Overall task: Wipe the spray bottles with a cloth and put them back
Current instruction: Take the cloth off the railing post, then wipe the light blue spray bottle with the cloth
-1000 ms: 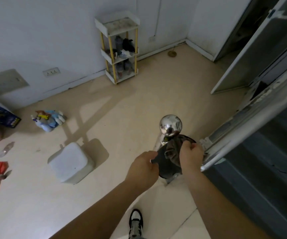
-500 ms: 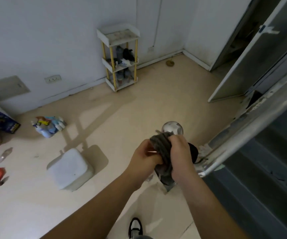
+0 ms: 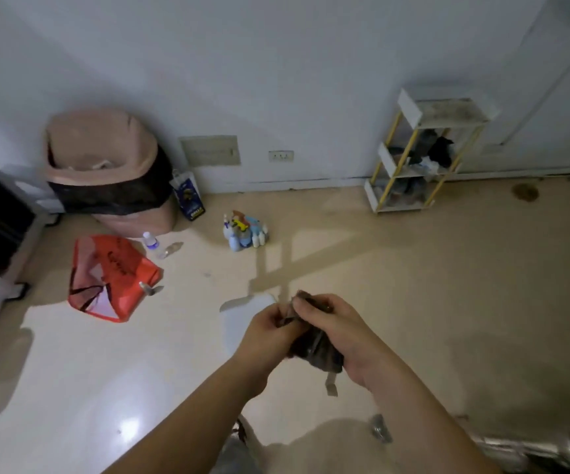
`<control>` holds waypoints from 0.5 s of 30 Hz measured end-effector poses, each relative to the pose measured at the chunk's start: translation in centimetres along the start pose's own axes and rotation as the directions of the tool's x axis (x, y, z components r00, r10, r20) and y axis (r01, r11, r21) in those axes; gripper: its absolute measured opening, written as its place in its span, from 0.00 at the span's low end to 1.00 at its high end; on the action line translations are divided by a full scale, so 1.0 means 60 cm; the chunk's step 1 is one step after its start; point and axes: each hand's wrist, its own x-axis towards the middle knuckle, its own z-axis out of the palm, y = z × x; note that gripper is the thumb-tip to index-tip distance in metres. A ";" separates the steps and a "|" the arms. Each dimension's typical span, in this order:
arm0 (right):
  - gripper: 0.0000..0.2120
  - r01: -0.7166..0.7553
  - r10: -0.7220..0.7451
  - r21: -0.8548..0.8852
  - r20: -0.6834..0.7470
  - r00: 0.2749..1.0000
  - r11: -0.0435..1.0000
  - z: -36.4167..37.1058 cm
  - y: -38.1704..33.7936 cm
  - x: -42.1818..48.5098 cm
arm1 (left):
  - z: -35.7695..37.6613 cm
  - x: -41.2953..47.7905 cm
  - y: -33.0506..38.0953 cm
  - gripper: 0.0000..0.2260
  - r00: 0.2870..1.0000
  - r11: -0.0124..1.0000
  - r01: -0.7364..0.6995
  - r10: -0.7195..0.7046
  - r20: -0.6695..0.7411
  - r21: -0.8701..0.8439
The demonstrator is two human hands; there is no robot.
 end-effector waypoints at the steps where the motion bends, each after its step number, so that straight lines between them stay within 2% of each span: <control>1: 0.20 0.002 -0.002 -0.007 -0.023 1.000 1.000 0.021 -0.015 0.028 | -0.026 0.022 0.013 0.09 1.000 1.000 0.004 -0.004 -0.018 -0.004; 3: 0.14 0.006 -0.007 -0.012 -0.092 0.996 1.000 0.057 -0.050 0.086 | -0.072 0.068 0.041 0.08 0.999 1.000 0.018 -0.018 -0.031 0.014; 6: 0.12 0.031 -0.032 -0.010 -0.134 0.990 0.999 0.086 -0.104 0.161 | -0.120 0.138 0.097 0.10 0.997 1.000 -0.007 0.009 -0.076 0.028; 11: 0.17 0.079 -0.080 -0.012 -0.185 0.979 0.997 0.085 -0.189 0.271 | -0.138 0.265 0.204 0.12 0.989 0.994 -0.087 0.094 -0.110 0.066; 15: 0.20 0.111 -0.122 -0.073 -0.174 0.977 0.991 0.047 -0.256 0.378 | -0.137 0.394 0.277 0.06 0.973 0.989 -0.138 0.145 -0.182 0.050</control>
